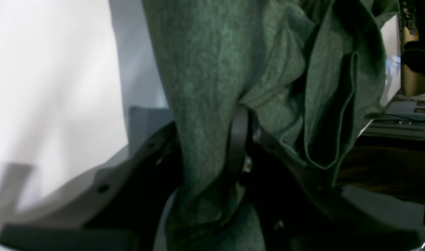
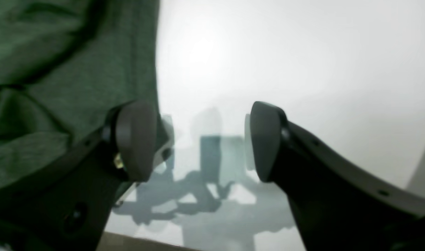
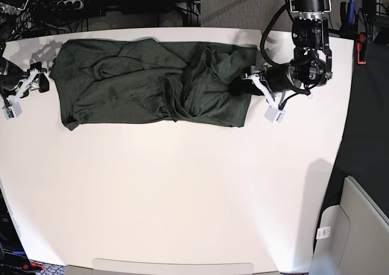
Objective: Fold the T-shirt properly
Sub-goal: 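Fold the strip end held by the left gripper toward the shirt middle, then fold the strip end held by the right gripper toward the left gripper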
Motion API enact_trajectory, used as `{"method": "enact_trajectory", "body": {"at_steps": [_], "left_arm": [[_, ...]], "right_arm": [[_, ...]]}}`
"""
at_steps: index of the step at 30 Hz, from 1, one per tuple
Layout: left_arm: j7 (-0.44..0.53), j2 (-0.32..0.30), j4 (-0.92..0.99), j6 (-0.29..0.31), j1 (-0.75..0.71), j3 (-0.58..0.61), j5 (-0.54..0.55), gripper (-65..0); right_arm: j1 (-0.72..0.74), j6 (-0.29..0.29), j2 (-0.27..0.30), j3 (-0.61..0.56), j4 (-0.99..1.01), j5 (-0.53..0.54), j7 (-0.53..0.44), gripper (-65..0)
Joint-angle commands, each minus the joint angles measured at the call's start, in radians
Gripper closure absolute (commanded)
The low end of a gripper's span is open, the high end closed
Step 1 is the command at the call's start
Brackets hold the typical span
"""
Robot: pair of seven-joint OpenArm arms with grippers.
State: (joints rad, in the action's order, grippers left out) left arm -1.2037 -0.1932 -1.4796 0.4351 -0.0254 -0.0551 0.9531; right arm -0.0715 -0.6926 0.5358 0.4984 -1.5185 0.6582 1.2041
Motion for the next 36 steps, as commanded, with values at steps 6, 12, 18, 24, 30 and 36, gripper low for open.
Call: {"method": "enact_trajectory", "body": {"at_steps": [6, 12, 18, 24, 30, 36], "left_arm": [[-0.001, -0.001, -0.013, 0.003, 0.011, 0.002, 0.011, -11.6], [-0.001, -0.001, -0.013, 0.003, 0.009, -0.002, 0.013, -11.6], [-0.001, 0.001, -0.013, 0.003, 0.009, 0.002, 0.013, -11.6], [-0.001, 0.013, -0.013, 0.003, 0.011, -0.001, 0.011, -11.6], [-0.001, 0.013, -0.013, 0.003, 0.011, -0.002, 0.013, -11.6], [-0.001, 0.013, -0.013, 0.003, 0.011, -0.002, 0.013, -11.6]], "right_arm": [[0.074, -0.006, -0.029, -0.048, 0.048, 0.028, -0.017, -42.5], [0.091, -0.006, -0.056, -0.050, 0.186, 0.091, -0.017, -42.5], [0.091, -0.006, -0.093, -0.076, 0.192, 0.128, 0.023, -42.5], [0.088, -0.006, -0.119, -0.076, 0.089, 0.162, 0.122, -42.5], [0.085, -0.006, -0.158, -0.077, 0.060, 0.162, 0.164, -42.5], [0.074, -0.006, -0.227, -0.116, 0.059, 0.162, 0.168, -42.5]]}}
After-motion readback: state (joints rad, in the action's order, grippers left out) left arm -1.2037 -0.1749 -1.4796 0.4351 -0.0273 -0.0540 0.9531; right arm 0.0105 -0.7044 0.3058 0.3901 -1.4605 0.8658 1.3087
